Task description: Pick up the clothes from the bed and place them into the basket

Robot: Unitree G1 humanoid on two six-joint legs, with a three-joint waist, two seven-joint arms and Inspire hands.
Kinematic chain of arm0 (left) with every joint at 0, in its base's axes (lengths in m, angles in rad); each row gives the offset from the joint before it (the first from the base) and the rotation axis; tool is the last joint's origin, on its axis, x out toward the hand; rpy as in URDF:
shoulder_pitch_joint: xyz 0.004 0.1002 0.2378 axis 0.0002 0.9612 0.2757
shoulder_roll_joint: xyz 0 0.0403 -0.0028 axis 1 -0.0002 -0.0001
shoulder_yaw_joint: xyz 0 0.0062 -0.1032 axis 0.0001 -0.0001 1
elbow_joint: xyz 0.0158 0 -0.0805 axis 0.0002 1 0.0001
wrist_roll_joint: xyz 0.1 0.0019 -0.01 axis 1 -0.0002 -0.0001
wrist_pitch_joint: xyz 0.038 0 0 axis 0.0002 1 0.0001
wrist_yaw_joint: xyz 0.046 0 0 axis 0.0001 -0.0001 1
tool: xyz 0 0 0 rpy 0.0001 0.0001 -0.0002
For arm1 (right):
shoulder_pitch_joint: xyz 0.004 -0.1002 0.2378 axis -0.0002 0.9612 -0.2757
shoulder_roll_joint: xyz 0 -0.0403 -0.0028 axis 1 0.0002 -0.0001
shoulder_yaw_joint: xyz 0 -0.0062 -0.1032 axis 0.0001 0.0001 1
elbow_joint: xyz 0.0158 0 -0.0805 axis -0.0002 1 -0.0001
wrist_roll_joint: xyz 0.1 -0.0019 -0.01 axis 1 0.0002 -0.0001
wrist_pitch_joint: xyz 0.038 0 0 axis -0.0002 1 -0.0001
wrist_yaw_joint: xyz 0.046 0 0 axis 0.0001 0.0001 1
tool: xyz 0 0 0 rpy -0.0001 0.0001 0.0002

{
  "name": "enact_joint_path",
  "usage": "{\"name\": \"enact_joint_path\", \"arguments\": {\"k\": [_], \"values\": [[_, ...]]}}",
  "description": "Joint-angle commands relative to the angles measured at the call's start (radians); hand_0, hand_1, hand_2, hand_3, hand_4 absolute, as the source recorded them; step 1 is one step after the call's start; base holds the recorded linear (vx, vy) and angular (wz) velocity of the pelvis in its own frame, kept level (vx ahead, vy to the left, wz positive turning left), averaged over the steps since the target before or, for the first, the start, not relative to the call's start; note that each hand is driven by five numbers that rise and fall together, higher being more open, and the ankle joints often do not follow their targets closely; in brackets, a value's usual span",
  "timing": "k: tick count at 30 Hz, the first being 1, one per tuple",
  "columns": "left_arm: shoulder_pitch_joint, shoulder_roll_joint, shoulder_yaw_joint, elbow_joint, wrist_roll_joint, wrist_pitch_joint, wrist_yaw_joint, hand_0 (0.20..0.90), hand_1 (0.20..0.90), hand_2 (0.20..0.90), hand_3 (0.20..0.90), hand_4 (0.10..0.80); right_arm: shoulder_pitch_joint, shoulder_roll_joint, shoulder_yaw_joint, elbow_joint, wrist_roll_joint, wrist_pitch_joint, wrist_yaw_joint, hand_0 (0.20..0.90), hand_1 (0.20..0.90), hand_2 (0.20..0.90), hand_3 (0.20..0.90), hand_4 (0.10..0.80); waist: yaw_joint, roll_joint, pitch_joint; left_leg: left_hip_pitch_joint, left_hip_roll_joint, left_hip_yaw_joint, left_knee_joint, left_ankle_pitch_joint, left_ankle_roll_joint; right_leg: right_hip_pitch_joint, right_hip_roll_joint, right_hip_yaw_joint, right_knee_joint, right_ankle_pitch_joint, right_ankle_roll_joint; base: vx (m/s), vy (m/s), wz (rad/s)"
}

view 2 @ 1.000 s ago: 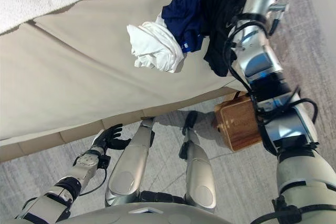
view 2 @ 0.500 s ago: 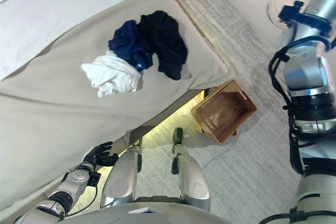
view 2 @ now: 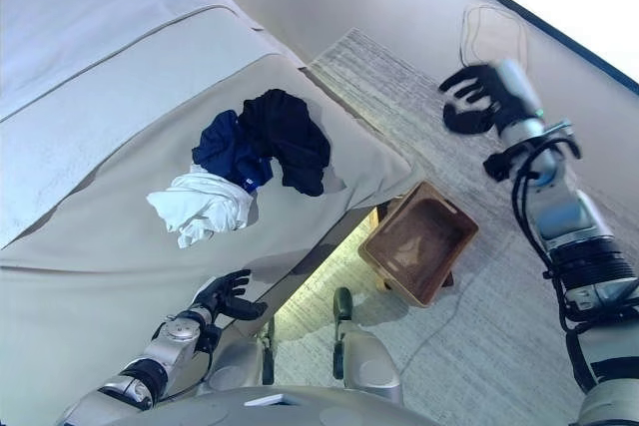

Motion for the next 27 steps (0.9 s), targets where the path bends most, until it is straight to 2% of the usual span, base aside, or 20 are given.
{"name": "enact_joint_path", "arguments": {"k": [1, 10, 14, 19, 24, 27], "values": [[0.007, 0.026, -0.045, 0.008, 0.003, -0.027, 0.005, 0.900, 0.900, 0.900, 0.900, 0.800, -0.223, -0.003, -0.009, 0.015, -0.125, -0.062, -0.034, 0.900, 0.900, 0.900, 0.900, 0.800, 0.079, -0.008, 0.002, 0.010, -0.023, -0.060, 0.012, -0.065, 0.016, 0.045, -0.023, -0.054, 0.111, -0.098, 0.020, -0.056, 0.050, 0.45], [-0.015, 0.082, -0.052, 0.000, -0.017, -0.013, 0.017, 0.900, 0.900, 0.900, 0.900, 0.800, -0.373, 0.064, 0.175, 0.160, -0.311, -0.018, -0.132, 0.900, 0.900, 0.900, 0.900, 0.800, 0.174, -0.002, 0.079, -0.036, -0.043, -0.132, -0.002, -0.034, 0.025, 0.033, -0.055, -0.140, 0.109, -0.084, 0.037, -0.056, 0.051, 0.44], [-0.018, 0.098, -0.051, -0.001, -0.026, -0.005, 0.015, 0.900, 0.900, 0.900, 0.900, 0.800, -0.411, 0.101, 0.226, 0.185, -0.351, 0.001, -0.135, 0.900, 0.900, 0.900, 0.900, 0.800, 0.204, 0.000, 0.092, -0.048, -0.047, -0.149, -0.007, -0.025, 0.029, 0.030, -0.067, -0.171, 0.116, -0.084, 0.046, -0.006, 0.038, 0.36], [-0.024, 0.104, -0.059, -0.022, -0.049, -0.004, 0.009, 0.900, 0.900, 0.900, 0.900, 0.800, -0.461, 0.165, 0.288, 0.211, -0.419, -0.024, -0.166, 0.900, 0.900, 0.900, 0.900, 0.800, 0.248, 0.002, 0.107, -0.071, -0.055, -0.181, -0.002, -0.018, 0.032, 0.023, -0.080, -0.198, 0.135, -0.088, 0.055, 0.002, 0.036, 0.27], [-0.029, 0.102, -0.070, -0.043, -0.073, -0.020, 0.002, 0.900, 0.900, 0.900, 0.900, 0.800, -0.529, 0.217, 0.352, 0.225, -0.576, -0.038, -0.254, 0.900, 0.900, 0.900, 0.900, 0.800, 0.292, 0.005, 0.130, -0.098, -0.062, -0.213, -0.003, -0.009, 0.033, 0.016, -0.091, -0.227, 0.156, -0.092, 0.060, 0.004, 0.023, 0.27], [-0.038, 0.100, -0.080, -0.053, -0.082, -0.031, 0.002, 0.900, 0.900, 0.900, 0.900, 0.800, -0.587, 0.248, 0.405, 0.254, -0.628, -0.011, -0.261, 0.900, 0.900, 0.900, 0.900, 0.800, 0.319, 0.005, 0.144, -0.122, -0.065, -0.227, -0.007, -0.004, 0.031, 0.003, -0.097, -0.243, 0.160, -0.089, 0.065, -0.031, 0.018, 0.30]]}}
